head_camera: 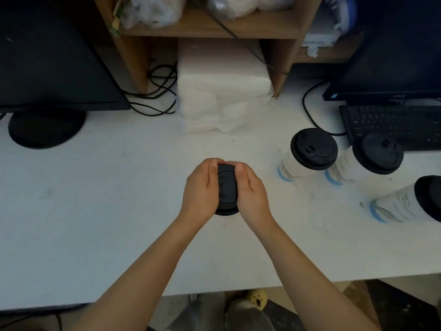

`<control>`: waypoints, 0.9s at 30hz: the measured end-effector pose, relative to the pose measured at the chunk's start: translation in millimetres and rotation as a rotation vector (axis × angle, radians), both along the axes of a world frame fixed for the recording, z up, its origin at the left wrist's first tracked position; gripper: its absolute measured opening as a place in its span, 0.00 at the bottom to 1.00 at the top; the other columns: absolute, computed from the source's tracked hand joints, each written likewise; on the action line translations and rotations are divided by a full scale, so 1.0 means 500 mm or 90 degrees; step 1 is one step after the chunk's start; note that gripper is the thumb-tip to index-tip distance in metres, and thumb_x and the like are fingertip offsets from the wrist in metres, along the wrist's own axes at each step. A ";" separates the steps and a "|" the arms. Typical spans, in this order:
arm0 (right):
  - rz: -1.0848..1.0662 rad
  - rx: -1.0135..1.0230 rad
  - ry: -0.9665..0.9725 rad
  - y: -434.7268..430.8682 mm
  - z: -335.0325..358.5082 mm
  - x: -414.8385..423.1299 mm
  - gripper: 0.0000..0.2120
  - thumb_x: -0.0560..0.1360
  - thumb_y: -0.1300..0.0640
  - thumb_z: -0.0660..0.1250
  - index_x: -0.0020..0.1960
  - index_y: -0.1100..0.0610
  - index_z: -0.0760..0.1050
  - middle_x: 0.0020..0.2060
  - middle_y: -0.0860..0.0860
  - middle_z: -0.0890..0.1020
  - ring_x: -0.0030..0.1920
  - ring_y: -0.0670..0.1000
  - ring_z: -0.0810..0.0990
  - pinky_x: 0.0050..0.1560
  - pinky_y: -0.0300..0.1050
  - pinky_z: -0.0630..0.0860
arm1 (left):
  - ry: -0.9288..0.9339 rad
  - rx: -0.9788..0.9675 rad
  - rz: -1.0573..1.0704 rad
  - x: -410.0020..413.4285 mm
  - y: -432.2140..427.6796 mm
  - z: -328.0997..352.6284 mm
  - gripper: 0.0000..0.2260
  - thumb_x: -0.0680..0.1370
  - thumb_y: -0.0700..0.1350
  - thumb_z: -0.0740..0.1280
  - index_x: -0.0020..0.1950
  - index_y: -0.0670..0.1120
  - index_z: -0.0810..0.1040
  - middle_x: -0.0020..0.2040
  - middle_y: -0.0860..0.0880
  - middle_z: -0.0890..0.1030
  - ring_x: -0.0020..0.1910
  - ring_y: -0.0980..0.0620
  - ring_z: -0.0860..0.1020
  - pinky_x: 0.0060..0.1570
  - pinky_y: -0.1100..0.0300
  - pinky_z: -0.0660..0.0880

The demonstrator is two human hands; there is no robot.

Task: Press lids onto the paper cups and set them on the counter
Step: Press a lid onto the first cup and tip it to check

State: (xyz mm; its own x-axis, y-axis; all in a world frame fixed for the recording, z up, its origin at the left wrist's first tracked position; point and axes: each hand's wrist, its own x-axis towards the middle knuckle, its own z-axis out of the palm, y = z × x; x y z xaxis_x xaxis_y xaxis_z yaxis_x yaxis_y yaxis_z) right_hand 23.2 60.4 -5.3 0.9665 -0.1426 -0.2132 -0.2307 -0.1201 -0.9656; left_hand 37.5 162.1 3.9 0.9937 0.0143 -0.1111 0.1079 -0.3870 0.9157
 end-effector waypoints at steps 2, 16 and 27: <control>-0.007 -0.002 0.004 0.002 0.009 -0.006 0.14 0.83 0.54 0.50 0.56 0.52 0.75 0.47 0.41 0.79 0.45 0.32 0.77 0.45 0.25 0.72 | 0.019 0.011 -0.066 0.015 0.009 0.006 0.15 0.83 0.46 0.50 0.59 0.47 0.76 0.54 0.52 0.79 0.53 0.56 0.76 0.50 0.71 0.70; -0.058 -0.121 0.051 -0.015 0.053 -0.045 0.16 0.80 0.51 0.56 0.65 0.56 0.69 0.58 0.47 0.75 0.59 0.46 0.72 0.59 0.40 0.67 | -0.133 0.222 -0.057 0.076 0.017 0.047 0.18 0.82 0.53 0.54 0.65 0.48 0.75 0.62 0.51 0.79 0.61 0.52 0.75 0.57 0.62 0.68; 0.044 -0.203 -0.026 0.004 0.023 0.020 0.16 0.82 0.54 0.51 0.41 0.58 0.71 0.38 0.51 0.76 0.41 0.50 0.74 0.43 0.43 0.69 | -0.039 0.168 -0.055 0.005 -0.007 -0.009 0.18 0.83 0.48 0.50 0.68 0.47 0.72 0.65 0.50 0.76 0.64 0.53 0.73 0.61 0.64 0.65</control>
